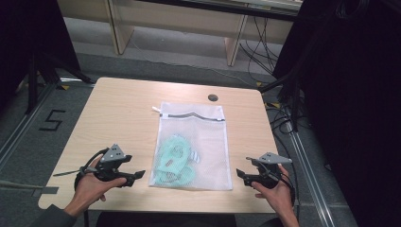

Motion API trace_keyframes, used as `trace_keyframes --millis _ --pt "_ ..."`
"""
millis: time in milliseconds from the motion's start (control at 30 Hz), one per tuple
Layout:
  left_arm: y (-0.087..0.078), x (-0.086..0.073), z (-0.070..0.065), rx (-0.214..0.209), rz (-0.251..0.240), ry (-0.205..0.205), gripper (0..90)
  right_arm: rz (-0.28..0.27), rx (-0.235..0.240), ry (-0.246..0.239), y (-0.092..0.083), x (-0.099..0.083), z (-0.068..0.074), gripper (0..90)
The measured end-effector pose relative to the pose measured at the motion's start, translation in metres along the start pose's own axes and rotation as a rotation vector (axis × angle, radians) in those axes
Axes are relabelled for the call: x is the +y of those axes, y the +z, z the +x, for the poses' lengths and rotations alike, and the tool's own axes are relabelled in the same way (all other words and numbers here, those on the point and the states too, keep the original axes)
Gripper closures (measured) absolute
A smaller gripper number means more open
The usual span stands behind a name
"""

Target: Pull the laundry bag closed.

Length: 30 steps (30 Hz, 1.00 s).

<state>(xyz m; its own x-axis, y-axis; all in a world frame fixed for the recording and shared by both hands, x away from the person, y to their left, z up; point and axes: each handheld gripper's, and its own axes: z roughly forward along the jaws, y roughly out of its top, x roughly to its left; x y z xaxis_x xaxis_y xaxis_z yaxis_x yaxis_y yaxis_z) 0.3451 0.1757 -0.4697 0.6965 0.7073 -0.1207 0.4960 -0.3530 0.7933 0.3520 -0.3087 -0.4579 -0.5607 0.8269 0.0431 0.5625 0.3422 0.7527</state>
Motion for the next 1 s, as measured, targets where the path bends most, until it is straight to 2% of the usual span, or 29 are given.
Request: trace_keyframes --millis 67,133,167,233,300,333,367,400,433,467,500,533,567,600,633,833,1000 --pt "0.0001 0.0 -0.001 0.002 0.003 0.009 23.1 -0.003 -0.017 -0.029 0.0003 -0.0002 -0.0021 23.4" --pt "0.0004 0.0004 -0.0004 0.0 -0.002 0.028 22.9 -0.01 -0.015 -0.037 0.0014 -0.0003 -0.0016 22.2" --pt "0.0005 0.0006 -0.0001 -0.001 -0.001 0.032 22.8 -0.007 -0.001 -0.024 0.0023 -0.0003 -0.0009 21.5" --pt "0.0009 0.0002 -0.0007 0.003 -0.006 0.024 22.8 -0.014 -0.013 -0.043 0.0028 -0.0001 -0.0001 21.6" --pt "0.001 0.0005 -0.0004 -0.002 0.0 0.028 22.8 -0.007 -0.002 -0.041 0.0028 0.0004 0.0005 22.8" --pt "0.0012 0.0004 -0.0011 -0.003 0.001 0.016 22.8 -0.015 -0.005 -0.044 0.0035 0.0002 0.001 23.1" --pt "0.0021 0.0004 -0.0026 -0.004 -0.014 -0.003 22.9 0.0 0.007 -0.035 0.0029 0.0005 0.0014 23.3" --pt "0.0021 0.0004 -0.0026 -0.004 -0.014 -0.003 23.0 -0.009 -0.001 -0.029 0.0032 0.0002 0.0029 24.2" --pt "0.0018 0.0003 -0.0035 0.003 -0.021 -0.005 23.2 0.001 0.005 -0.045 0.0026 0.0005 0.0021 25.0" --pt "0.0017 0.001 -0.0026 0.003 -0.021 0.017 23.4 -0.002 0.022 -0.05 0.0041 0.0005 0.0019 25.2" --pt "0.0018 0.0011 -0.0025 0.002 -0.018 0.021 23.4 -0.008 0.005 -0.042 0.0042 -0.0005 0.0039 25.2" --pt "0.0018 0.0008 -0.0031 0.003 -0.015 0.011 23.6 -0.015 0.006 -0.039 0.005 -0.0001 0.0046 25.3" --pt "0.0018 0.0006 -0.0037 0.003 -0.015 0.002 23.8 -0.005 0.01 -0.056 0.0044 0.0003 0.0039 25.7" --pt "0.002 0.0006 -0.0037 0.003 -0.016 0.003 24.1 -0.002 0.014 -0.049 0.0043 0.0006 0.0046 26.3" --pt "0.0012 0.0009 -0.0024 0.007 -0.002 0.021 24.7 -0.001 0.014 -0.063 0.0043 0.001 0.0036 27.0" --pt "0.0017 0.001 -0.0027 0.002 -0.006 0.018 26.4 0.001 0.018 -0.072 0.0051 0.0011 0.0043 29.1" --pt "0.0027 0.0017 -0.0037 0.004 0.001 0.017 30.2 0.015 0.048 -0.092 0.007 0.0018 0.0066 31.8"
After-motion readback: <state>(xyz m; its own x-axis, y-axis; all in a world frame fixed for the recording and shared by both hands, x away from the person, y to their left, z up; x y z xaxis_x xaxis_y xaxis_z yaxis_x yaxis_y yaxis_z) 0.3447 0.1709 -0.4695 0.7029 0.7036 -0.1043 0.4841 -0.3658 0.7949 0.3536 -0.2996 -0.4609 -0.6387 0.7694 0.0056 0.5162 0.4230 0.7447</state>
